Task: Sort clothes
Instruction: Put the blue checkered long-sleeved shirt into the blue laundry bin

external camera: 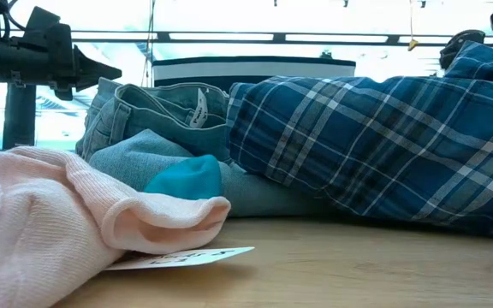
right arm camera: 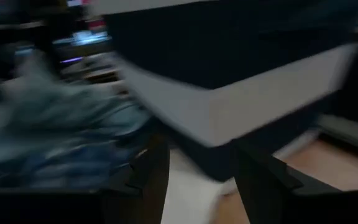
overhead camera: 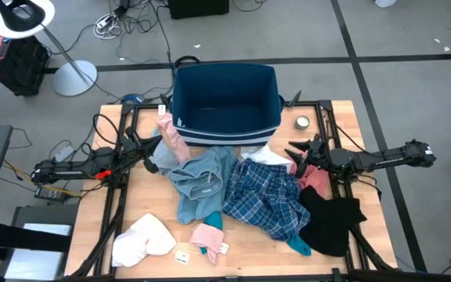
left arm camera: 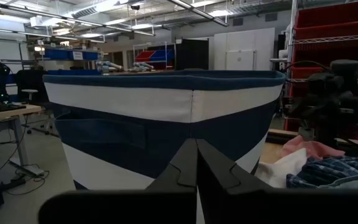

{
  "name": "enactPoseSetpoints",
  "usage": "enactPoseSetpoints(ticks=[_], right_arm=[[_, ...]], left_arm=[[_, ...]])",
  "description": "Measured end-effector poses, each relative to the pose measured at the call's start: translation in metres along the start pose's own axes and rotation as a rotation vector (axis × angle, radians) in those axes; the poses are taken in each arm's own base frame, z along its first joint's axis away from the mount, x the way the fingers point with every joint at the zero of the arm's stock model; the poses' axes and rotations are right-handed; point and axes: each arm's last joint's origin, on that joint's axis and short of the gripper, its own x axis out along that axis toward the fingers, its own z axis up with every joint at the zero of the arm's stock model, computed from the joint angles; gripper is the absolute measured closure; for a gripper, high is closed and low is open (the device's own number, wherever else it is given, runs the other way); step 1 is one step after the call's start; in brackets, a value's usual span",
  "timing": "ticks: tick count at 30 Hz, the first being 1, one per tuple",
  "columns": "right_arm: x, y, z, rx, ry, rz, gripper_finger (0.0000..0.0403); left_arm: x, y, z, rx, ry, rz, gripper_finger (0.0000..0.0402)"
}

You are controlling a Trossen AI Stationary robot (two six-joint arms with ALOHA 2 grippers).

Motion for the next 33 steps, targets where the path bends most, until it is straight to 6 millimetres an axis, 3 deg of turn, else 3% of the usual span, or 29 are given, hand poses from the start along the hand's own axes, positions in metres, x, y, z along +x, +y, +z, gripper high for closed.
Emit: enactPoseSetpoints(ticks=[15,21,28,33], right_arm=[[-0.001,0.004,-0.001,0.062,0.050,0.130,0.0230],[-0.006,0.011,0.036,0.012,0.055,0.176,0.0232],[-0.008,0.023,0.071,-0.061,0.336,0.146,0.0245],[0.004,0.041,0.091,-0.059,0.428,0.167,0.0246]], left_arm=[[0.000,0.000,0.000,0.000,0.000,0.000,0.0397],[0.000,0.000,0.000,0.000,-0.001,0.000,0.0397],[0.000,0.000,0.000,0.000,0.000,0.000,0.0397],[0.000,0.000,0.000,0.000,0.000,0.000,0.0397]])
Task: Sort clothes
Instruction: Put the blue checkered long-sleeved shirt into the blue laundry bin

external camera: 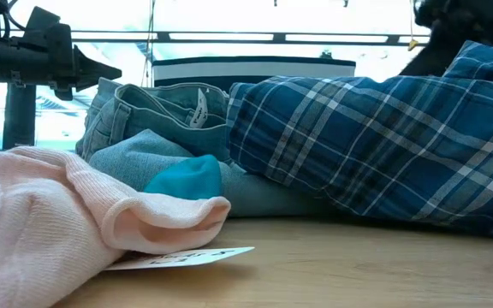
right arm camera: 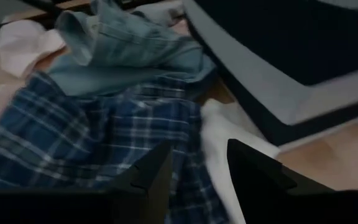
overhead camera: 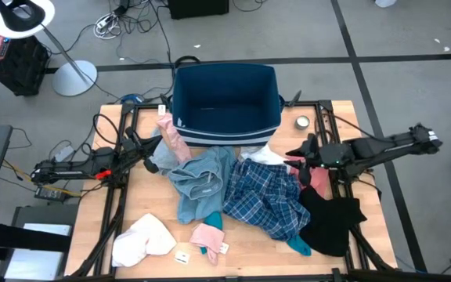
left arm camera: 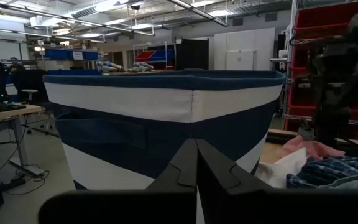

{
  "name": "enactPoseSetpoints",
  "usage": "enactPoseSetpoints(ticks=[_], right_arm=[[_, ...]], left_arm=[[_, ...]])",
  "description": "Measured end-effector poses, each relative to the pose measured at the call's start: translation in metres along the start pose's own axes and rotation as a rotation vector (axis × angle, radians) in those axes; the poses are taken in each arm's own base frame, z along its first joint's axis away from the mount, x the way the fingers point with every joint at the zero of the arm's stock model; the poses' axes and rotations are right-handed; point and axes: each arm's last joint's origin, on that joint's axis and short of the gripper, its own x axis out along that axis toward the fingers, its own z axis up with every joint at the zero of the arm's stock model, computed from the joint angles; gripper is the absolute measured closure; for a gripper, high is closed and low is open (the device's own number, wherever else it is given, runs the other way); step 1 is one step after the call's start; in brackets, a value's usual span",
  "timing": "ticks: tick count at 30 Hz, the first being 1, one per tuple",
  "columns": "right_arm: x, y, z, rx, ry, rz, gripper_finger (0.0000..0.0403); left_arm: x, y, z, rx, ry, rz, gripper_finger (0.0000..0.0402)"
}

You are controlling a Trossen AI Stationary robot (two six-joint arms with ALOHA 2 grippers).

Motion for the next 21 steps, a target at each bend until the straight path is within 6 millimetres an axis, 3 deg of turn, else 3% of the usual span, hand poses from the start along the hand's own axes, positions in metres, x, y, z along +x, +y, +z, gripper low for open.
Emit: enactPoseSetpoints(ticks=[5,14,21], right_arm=[[0.012,0.017,0.023,-0.028,0.062,0.003,0.0245],[0.045,0.042,0.047,-0.125,0.369,-0.090,0.0218],[0.082,0.056,0.042,-0.145,0.530,-0.044,0.0175]], left_arm=[[0.000,0.000,0.000,0.000,0.000,0.000,0.0397],[0.000,0.000,0.000,0.000,0.000,0.000,0.0397],[0.000,0.000,0.000,0.000,0.000,0.000,0.0397]])
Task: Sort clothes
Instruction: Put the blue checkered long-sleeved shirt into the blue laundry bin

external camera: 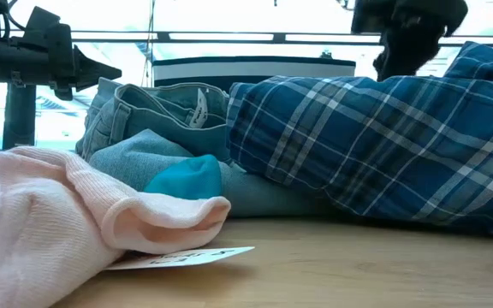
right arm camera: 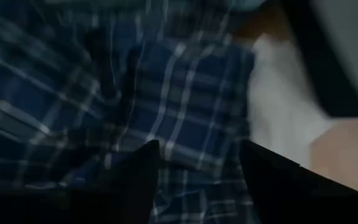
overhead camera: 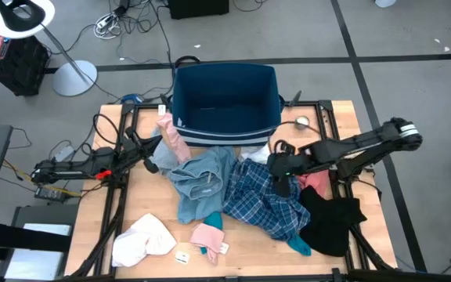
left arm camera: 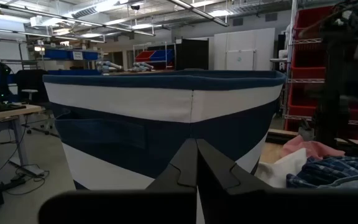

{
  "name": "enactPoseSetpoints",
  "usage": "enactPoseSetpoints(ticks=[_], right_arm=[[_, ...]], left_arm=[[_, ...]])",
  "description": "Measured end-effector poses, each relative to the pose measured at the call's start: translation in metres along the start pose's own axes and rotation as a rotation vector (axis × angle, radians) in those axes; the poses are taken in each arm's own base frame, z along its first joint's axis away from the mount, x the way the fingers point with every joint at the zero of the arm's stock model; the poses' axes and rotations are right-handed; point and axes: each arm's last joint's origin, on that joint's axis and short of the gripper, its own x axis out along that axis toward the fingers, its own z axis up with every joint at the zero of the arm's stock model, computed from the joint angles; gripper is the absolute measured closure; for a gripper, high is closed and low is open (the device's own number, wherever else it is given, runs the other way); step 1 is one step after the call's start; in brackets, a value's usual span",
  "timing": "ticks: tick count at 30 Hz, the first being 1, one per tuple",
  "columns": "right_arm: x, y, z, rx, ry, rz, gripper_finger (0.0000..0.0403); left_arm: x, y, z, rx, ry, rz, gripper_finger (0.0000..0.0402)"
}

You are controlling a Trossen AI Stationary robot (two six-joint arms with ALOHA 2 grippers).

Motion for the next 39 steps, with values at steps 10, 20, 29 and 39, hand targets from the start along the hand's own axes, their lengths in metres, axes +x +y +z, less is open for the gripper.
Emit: enactPoseSetpoints(ticks=[10,20,29,39], right_arm=[[0.057,0.011,-0.001,-0.072,0.182,-0.058,0.0164],[0.118,0.019,-0.002,-0.134,0.260,-0.008,0.0173],[0.134,0.024,-0.004,-0.134,0.270,0.013,0.0327],[0.067,0.011,0.004,-0.055,0.172,0.036,0.0389]], left_arm=[[0.000,0.000,0.000,0.000,0.000,0.000,0.0397],[0.000,0.000,0.000,0.000,0.000,0.000,0.0397],[0.000,0.000,0.000,0.000,0.000,0.000,0.0397],[0.000,0.000,0.000,0.000,0.000,0.000,0.0397]])
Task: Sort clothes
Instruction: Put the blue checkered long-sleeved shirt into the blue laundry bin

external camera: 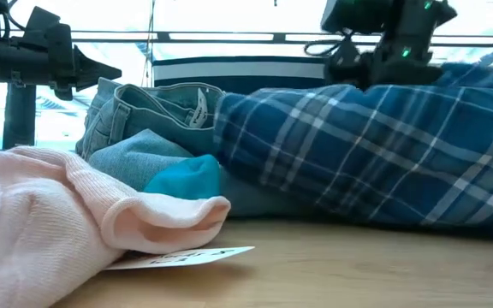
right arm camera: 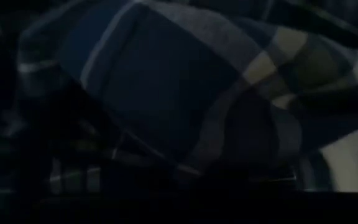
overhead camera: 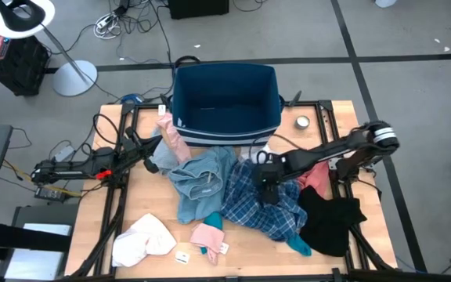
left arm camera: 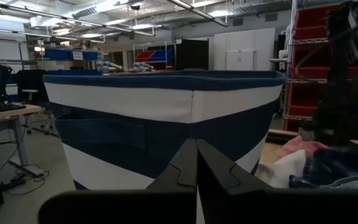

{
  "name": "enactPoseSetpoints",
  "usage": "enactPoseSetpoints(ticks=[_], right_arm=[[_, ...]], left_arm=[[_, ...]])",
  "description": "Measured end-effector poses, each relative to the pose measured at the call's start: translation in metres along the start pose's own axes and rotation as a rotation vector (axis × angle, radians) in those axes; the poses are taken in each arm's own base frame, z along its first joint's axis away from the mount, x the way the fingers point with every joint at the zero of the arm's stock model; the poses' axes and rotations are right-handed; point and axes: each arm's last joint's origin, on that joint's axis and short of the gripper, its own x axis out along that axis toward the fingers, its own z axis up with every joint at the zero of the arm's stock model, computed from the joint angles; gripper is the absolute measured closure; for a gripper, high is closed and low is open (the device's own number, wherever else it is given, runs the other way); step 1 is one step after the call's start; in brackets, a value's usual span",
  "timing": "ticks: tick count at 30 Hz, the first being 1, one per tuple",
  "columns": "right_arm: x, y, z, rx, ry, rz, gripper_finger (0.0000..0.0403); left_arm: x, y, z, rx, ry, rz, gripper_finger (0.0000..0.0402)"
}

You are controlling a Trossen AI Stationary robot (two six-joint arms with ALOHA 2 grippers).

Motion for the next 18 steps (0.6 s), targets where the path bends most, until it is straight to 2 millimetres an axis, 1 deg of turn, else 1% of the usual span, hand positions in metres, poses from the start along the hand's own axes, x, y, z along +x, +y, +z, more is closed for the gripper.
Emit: enactPoseSetpoints(ticks=[5,10,14,18], right_arm=[[-0.039,-0.008,-0.011,0.048,-0.066,-0.029,0.0390],[-0.075,-0.016,-0.021,0.085,-0.175,-0.044,0.0390],[-0.098,-0.023,-0.030,0.113,-0.268,-0.063,0.0390],[-0.115,-0.028,-0.037,0.150,-0.341,-0.051,0.0390]], left_arm=[[0.000,0.000,0.000,0.000,0.000,0.000,0.0397],[0.000,0.000,0.000,0.000,0.000,0.000,0.0397],[0.000,0.000,0.000,0.000,0.000,0.000,0.0397],[0.000,0.000,0.000,0.000,0.000,0.000,0.0397]])
